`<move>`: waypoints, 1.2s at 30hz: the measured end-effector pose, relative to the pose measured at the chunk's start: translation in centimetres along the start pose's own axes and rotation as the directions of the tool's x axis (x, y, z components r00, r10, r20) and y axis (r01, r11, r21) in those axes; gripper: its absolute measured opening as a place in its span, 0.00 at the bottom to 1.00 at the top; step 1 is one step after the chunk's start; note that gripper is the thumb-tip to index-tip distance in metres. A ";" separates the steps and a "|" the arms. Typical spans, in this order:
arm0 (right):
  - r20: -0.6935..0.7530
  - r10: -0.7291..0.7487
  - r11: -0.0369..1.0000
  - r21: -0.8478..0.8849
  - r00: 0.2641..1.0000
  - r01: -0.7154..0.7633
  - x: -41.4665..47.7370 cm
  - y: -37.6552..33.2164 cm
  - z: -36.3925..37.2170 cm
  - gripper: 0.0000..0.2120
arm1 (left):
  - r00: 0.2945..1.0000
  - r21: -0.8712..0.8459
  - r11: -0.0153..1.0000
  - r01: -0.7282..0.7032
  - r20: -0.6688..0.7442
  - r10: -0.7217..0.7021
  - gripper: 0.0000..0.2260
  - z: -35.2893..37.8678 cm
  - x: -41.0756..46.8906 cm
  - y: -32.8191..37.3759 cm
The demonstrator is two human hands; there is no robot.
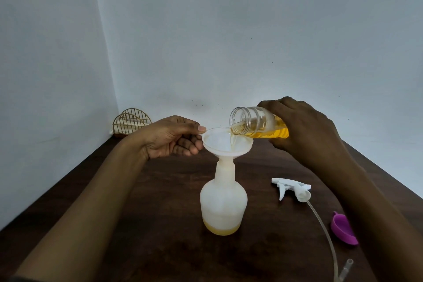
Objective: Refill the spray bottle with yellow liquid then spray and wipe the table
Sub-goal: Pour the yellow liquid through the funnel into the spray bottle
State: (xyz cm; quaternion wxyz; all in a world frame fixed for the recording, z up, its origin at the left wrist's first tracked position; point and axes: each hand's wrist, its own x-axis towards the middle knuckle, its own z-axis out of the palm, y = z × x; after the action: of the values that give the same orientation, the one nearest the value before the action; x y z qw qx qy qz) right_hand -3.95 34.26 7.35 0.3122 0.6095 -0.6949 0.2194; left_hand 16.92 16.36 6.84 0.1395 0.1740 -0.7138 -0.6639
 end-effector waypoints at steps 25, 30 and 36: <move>-0.013 -0.013 1.000 -0.011 1.000 0.013 0.1 0.1 0.0 0.29 | 1.000 -0.011 1.000 -0.008 0.021 0.008 0.11 -0.1 0.2 0.0; -0.014 -0.013 1.000 -0.013 1.000 0.013 0.1 0.1 0.0 0.29 | 0.999 -0.010 1.000 -0.006 0.031 0.007 0.13 -0.1 0.1 0.0; -0.027 -0.018 1.000 -0.025 0.999 0.017 0.0 0.1 0.1 0.28 | 0.999 -0.003 1.000 -0.010 0.039 0.010 0.18 -0.2 0.1 0.0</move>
State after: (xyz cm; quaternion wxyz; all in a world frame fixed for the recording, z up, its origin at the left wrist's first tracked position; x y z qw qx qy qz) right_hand -4.07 34.17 7.30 0.3312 0.6086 -0.6878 0.2164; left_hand 16.86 16.16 6.82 0.1292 0.1572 -0.7163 -0.6675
